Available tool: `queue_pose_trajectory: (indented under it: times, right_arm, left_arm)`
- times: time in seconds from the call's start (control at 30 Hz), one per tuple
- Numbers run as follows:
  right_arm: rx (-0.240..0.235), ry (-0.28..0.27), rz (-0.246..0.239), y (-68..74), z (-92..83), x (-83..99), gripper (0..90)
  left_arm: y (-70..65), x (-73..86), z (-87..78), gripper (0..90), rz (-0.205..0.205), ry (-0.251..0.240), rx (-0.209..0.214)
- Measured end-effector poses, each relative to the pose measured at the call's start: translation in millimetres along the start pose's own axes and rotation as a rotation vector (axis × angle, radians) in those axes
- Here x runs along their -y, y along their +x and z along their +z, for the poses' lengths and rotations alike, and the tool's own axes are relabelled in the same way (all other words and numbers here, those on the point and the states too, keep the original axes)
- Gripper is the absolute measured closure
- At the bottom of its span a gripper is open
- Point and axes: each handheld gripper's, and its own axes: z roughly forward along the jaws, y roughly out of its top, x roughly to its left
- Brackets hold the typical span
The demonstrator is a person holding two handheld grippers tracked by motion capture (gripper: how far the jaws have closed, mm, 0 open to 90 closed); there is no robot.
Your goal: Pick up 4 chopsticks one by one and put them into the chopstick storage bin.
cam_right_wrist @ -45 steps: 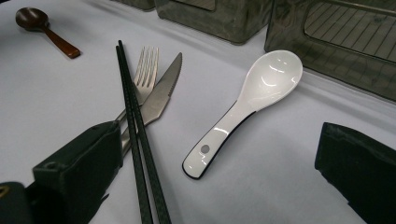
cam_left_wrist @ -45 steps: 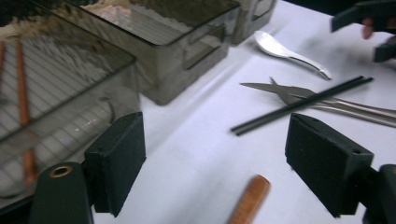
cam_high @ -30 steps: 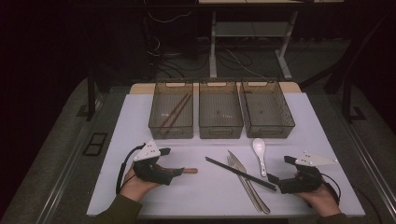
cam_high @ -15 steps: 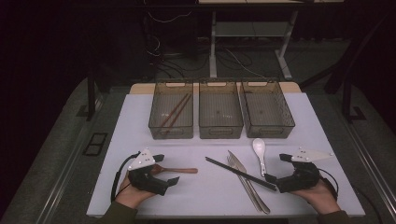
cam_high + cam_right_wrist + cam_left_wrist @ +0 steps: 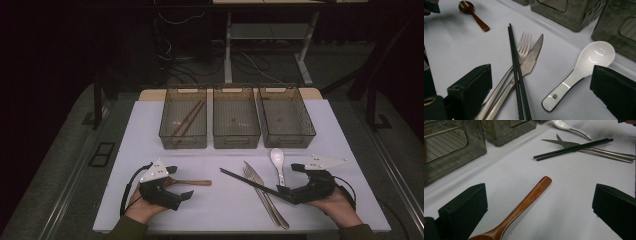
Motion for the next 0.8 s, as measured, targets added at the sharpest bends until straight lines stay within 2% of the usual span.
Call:
queue_pose_trajectory:
  times: [0.3, 0.37, 0.53, 0.63, 0.8]
  right_arm:
    - [-0.012, 0.024, -0.005, 0.7, 11.6, -12.9, 7.9]
    - [-0.02, 0.015, -0.027, 1.4, 14.3, -15.4, 14.2]
    - [-0.043, 0.017, -0.044, 4.0, 20.5, -22.4, 17.5]
    - [-0.058, 0.018, -0.058, 5.0, 24.2, -25.5, 22.5]
    - [-0.067, 0.041, -0.059, 6.6, 32.4, -30.2, 26.7]
  left_arm:
    - [0.9, 0.6, -1.2, 0.0, -0.005, -0.007, 0.005]
    - [0.6, -0.5, -1.9, 0.0, -0.002, -0.014, 0.001]
    - [-1.0, -0.3, -2.6, 0.0, 0.001, -0.013, -0.002]
    - [-0.9, 0.2, -2.9, 0.0, 0.001, -0.016, -0.004]
    - [-0.4, 1.1, -2.5, 0.0, 0.008, -0.008, 0.001]
